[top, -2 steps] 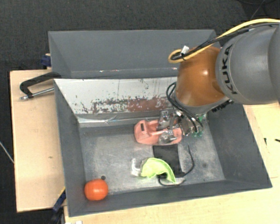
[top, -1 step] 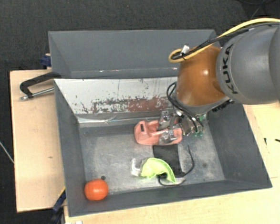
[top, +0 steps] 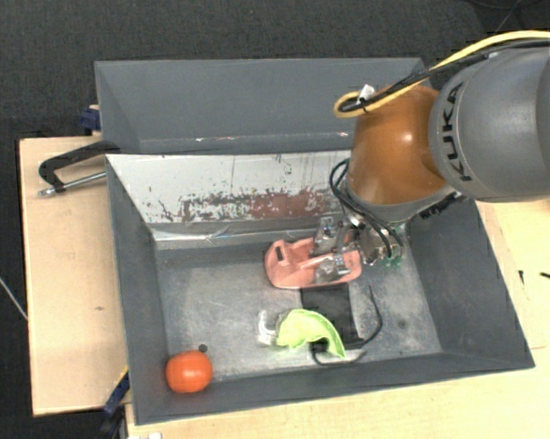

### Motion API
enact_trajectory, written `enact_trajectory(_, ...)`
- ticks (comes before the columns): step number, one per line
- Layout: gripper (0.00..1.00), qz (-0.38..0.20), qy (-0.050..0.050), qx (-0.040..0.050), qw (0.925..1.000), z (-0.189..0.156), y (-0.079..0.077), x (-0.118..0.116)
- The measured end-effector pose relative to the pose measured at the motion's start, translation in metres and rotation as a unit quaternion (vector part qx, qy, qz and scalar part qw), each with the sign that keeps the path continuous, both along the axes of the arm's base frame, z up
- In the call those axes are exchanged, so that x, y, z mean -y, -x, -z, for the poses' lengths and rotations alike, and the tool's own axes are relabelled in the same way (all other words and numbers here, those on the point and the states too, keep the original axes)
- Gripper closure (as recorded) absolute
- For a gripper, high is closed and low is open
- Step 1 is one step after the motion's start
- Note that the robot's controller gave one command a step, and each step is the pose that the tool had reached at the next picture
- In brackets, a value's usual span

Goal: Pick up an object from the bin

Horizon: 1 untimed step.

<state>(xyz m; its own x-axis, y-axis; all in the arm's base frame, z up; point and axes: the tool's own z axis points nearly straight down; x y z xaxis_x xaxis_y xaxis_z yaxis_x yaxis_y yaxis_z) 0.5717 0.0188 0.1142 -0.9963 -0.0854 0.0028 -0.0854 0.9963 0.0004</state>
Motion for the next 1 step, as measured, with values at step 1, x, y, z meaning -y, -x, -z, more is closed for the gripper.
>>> enact_trajectory(1, 1.00, 0.000, 0.000, -0.0002, 1.0000, -0.0147, -0.0001, -0.0001)
